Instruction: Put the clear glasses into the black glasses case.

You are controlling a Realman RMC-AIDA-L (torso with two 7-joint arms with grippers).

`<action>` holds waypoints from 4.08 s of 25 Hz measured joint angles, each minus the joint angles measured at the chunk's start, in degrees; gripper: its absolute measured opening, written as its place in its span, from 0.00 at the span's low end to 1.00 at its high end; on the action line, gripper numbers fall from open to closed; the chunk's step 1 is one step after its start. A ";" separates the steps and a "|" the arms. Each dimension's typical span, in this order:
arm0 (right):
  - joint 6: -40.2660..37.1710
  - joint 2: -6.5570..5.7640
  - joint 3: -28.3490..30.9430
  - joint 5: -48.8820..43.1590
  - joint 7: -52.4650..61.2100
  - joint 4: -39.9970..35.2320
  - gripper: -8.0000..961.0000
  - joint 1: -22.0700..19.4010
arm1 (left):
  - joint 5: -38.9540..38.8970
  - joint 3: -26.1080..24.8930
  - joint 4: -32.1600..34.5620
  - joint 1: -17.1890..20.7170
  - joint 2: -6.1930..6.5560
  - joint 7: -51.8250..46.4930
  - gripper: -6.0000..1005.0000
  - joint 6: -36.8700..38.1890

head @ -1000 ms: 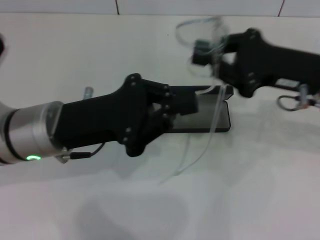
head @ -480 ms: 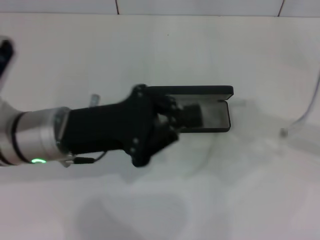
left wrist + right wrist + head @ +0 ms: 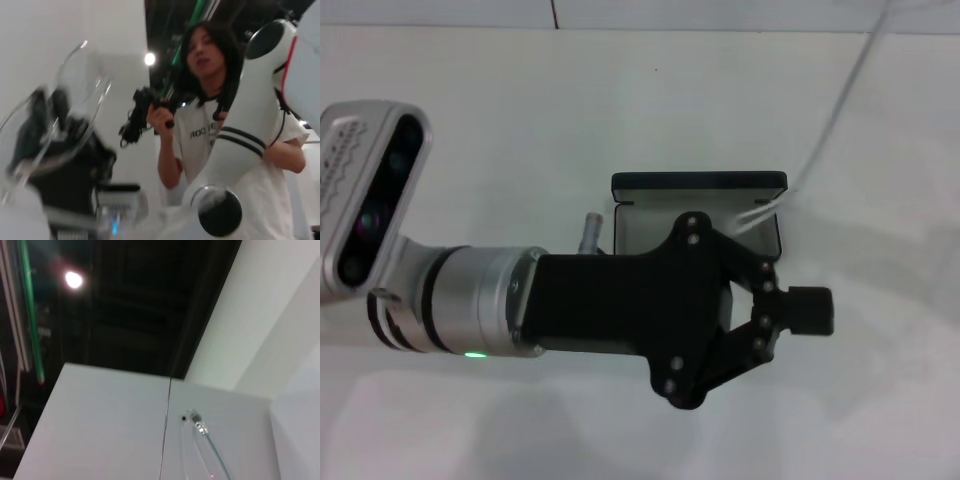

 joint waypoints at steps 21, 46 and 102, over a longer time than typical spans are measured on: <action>10.56 0.02 -13.87 0.16 -5.04 0.11 0.12 -0.45 | -26.23 14.84 0.20 2.59 0.00 6.15 0.04 -1.17; 13.62 0.01 -14.48 1.16 -6.50 -0.16 0.13 -2.00 | -26.13 16.28 -0.28 1.60 0.55 2.80 0.04 -4.86; 25.83 0.02 -23.52 2.25 -7.67 -4.51 0.13 -1.70 | -26.54 17.17 -0.01 -0.41 0.48 -0.76 0.04 -5.68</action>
